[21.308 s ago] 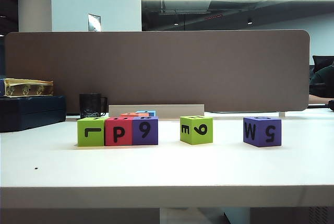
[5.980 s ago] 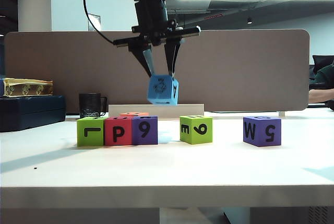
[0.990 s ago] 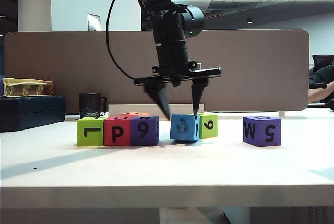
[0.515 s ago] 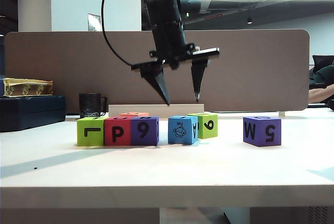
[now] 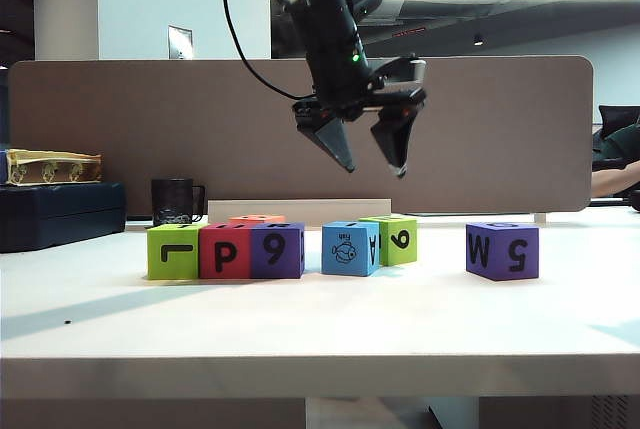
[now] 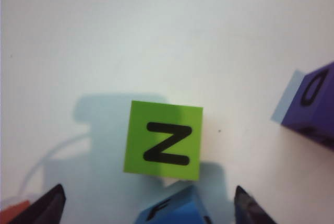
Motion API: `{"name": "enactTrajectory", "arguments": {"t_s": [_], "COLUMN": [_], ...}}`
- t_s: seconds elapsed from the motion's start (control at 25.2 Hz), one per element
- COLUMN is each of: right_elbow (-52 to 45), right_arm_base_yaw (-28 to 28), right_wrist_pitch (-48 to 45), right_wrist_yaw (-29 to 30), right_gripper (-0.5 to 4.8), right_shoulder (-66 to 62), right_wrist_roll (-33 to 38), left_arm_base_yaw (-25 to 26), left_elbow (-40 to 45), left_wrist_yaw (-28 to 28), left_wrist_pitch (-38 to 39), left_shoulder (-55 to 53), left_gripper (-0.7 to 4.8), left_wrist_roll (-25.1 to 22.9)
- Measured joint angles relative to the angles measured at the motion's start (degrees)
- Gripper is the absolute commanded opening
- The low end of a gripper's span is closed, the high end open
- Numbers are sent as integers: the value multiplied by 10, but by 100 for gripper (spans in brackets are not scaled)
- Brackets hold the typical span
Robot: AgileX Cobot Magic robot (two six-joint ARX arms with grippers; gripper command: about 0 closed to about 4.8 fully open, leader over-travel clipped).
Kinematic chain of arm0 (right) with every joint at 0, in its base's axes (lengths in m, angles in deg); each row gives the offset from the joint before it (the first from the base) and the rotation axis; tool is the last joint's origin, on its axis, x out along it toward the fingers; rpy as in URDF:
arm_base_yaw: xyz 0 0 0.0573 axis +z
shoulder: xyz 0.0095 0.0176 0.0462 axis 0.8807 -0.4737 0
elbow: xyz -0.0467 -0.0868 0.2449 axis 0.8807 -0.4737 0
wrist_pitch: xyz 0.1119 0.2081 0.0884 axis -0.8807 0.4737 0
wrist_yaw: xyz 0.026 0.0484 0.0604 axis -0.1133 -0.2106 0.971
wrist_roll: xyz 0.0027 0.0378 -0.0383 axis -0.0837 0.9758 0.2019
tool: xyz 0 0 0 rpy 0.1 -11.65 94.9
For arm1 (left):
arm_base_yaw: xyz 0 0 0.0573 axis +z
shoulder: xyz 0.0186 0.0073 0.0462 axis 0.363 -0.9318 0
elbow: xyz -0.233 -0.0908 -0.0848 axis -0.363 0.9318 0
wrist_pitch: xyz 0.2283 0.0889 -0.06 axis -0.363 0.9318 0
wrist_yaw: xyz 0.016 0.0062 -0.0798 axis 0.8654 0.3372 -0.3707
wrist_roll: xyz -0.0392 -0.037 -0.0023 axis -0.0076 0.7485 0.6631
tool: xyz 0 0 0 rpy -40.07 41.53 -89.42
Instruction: Select the appropriate blocks from the scattered letter blocks on the table and arrange them in a row to spell out "TURING".
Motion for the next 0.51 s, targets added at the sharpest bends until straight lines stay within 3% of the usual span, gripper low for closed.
{"name": "enactTrajectory", "arguments": {"t_s": [0.12, 0.24, 0.51], "right_elbow": [0, 0, 0], "right_arm_base_yaw": [0, 0, 0], "right_wrist_pitch": [0, 0, 21], "right_wrist_yaw": [0, 0, 0], "right_gripper": [0, 0, 0], "right_shoulder": [0, 0, 0], "right_wrist_roll": [0, 0, 0], "left_arm_base_yaw": [1, 1, 8], "left_elbow": [1, 2, 2], "left_wrist_yaw": [-1, -26, -25], "left_wrist_pitch": [-13, -25, -64], "left_shoulder": [-15, -46, -68], "left_gripper": [472, 471, 456], "left_wrist_roll": [-38, -61, -71]}}
